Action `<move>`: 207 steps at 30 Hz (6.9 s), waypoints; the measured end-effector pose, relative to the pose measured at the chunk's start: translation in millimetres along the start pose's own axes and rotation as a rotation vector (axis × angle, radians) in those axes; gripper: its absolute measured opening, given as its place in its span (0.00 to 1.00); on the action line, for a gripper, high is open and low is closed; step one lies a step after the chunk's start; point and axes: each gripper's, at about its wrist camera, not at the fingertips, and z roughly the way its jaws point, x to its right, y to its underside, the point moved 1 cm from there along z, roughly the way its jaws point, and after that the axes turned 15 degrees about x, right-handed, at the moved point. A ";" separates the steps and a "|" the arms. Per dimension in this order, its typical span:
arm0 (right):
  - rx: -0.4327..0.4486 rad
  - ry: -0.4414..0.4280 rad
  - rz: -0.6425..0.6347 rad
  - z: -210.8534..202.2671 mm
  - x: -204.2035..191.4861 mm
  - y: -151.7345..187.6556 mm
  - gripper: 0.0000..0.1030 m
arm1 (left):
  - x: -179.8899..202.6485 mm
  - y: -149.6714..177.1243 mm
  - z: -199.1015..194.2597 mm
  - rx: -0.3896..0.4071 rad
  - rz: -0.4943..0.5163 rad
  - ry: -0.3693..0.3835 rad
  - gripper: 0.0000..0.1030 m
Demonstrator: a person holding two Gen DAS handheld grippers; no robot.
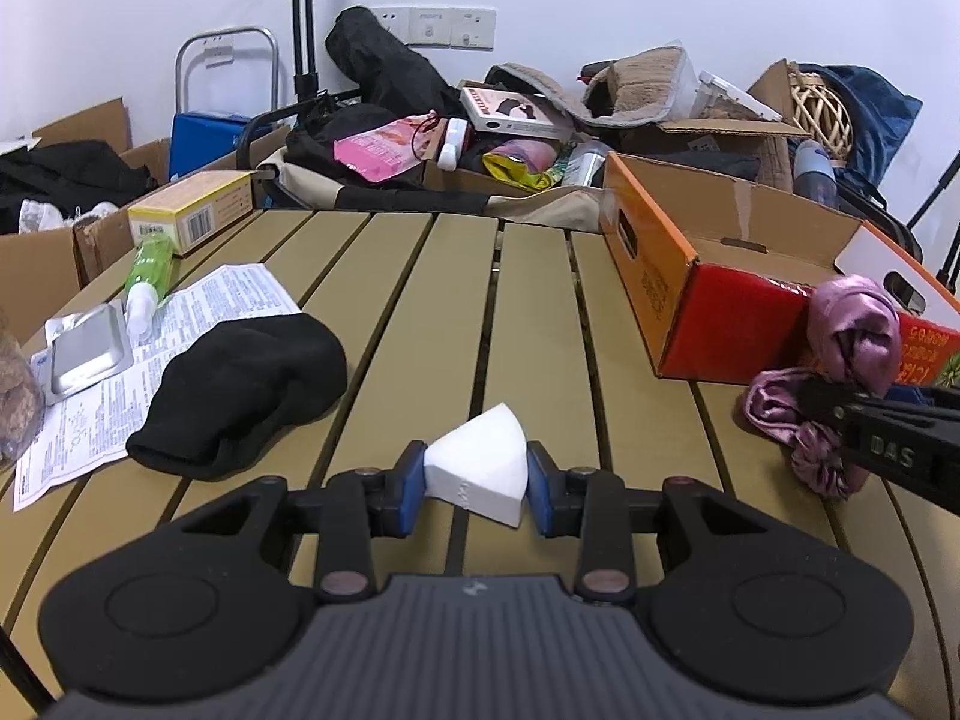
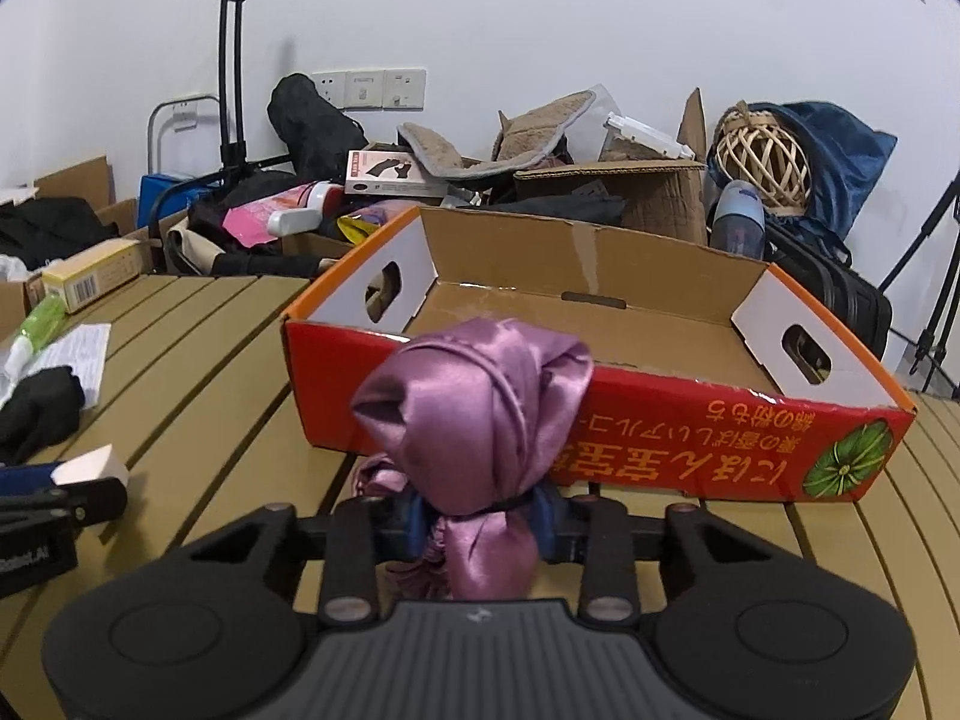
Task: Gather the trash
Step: 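Close the right tool on the purple ribbon while the left tool holds the wedge, then carry the white foam wedge and purple ribbon down off the table toward the bin, then lower the right tool with the purple ribbon into the bin and open it, then lower the left tool with the white foam wedge into the bin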
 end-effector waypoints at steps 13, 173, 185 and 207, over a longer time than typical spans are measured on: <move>0.026 -0.023 0.051 -61.0 16.6 -12.3 0.28 | 8.3 -18.4 -46.0 0.039 0.022 -0.009 0.34; -0.478 -0.037 0.051 -217.5 -0.9 279.1 0.33 | 5.4 242.3 -215.7 -0.330 0.043 -0.028 0.34; -0.514 0.022 0.052 -216.3 7.5 282.1 1.00 | 4.8 242.7 -214.4 -0.333 0.047 -0.035 0.34; -0.472 0.084 0.108 -232.6 50.5 276.0 1.00 | 38.8 244.6 -212.1 -0.334 0.094 0.016 0.34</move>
